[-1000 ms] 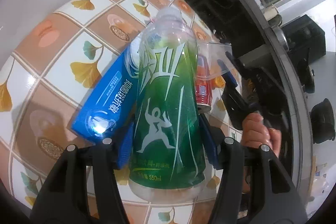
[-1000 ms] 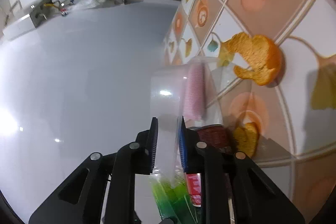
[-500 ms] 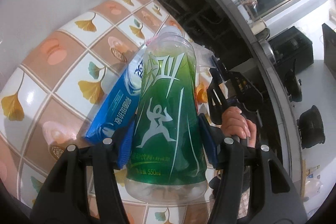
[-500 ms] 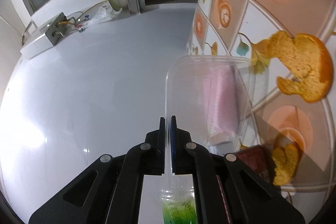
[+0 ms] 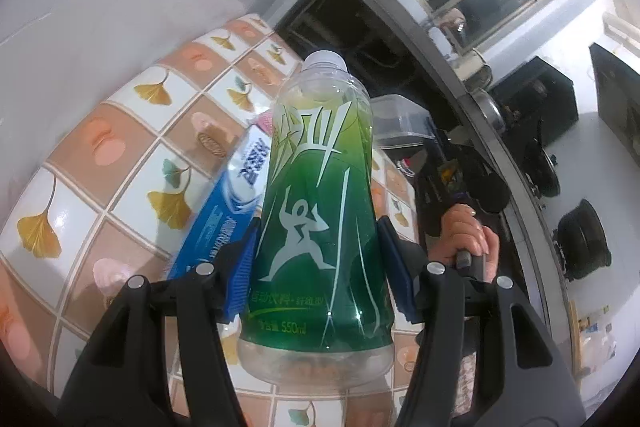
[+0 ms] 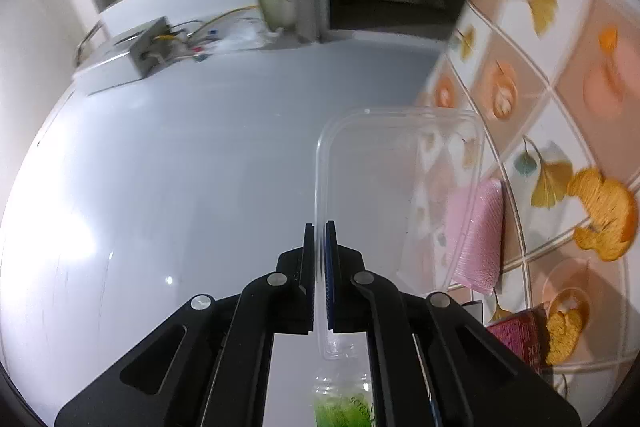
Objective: Collect trash
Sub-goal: 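Carry the bottle and plastic box over the wastebasket and open both grippers, then move both grippers back toward the table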
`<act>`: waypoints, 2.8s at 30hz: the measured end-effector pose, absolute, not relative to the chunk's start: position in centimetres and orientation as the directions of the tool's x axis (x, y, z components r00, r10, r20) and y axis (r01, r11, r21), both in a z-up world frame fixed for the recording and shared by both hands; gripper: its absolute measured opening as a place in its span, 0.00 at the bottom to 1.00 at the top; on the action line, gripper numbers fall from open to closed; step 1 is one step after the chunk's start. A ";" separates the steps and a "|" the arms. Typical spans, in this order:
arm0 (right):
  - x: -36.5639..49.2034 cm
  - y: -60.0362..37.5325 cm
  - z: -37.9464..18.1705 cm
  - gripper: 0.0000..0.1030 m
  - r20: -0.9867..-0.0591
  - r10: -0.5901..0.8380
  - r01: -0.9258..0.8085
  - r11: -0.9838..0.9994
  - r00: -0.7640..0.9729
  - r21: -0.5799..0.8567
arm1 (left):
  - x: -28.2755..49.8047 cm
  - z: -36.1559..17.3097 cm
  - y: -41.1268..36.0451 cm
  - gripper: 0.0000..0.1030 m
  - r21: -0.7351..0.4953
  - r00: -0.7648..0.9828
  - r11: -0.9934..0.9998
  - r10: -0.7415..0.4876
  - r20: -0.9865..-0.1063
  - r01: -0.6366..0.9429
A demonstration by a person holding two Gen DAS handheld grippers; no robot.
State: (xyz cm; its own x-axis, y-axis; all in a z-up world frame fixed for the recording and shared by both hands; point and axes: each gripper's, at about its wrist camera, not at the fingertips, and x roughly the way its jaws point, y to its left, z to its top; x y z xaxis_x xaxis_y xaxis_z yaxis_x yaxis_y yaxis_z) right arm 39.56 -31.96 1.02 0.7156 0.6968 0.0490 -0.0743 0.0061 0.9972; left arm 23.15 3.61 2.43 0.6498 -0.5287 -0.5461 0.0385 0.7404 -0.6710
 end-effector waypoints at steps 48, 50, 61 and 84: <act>-8.7 -61.2 -17.9 0.04 -0.686 0.158 0.650 0.227 0.710 0.725 | 12.4 -12.0 -51.2 0.54 -0.355 -0.177 0.628 -0.330 -0.927 0.692; -8.0 -61.7 -19.3 0.06 -0.696 0.172 0.658 0.234 0.697 0.716 | 12.9 -13.2 -52.5 0.54 -0.310 -0.156 0.635 -0.288 -0.945 0.708; -4.0 -62.6 -26.6 0.37 -0.797 0.186 0.763 0.231 0.574 0.604 | 14.9 -9.9 -51.8 0.65 -0.298 -0.069 0.626 -0.363 -0.929 0.721; -4.2 -57.4 -11.3 0.58 -0.796 0.041 0.642 0.567 0.604 0.516 | 17.0 3.9 -30.0 0.74 -0.328 0.257 0.625 -0.662 -0.704 0.709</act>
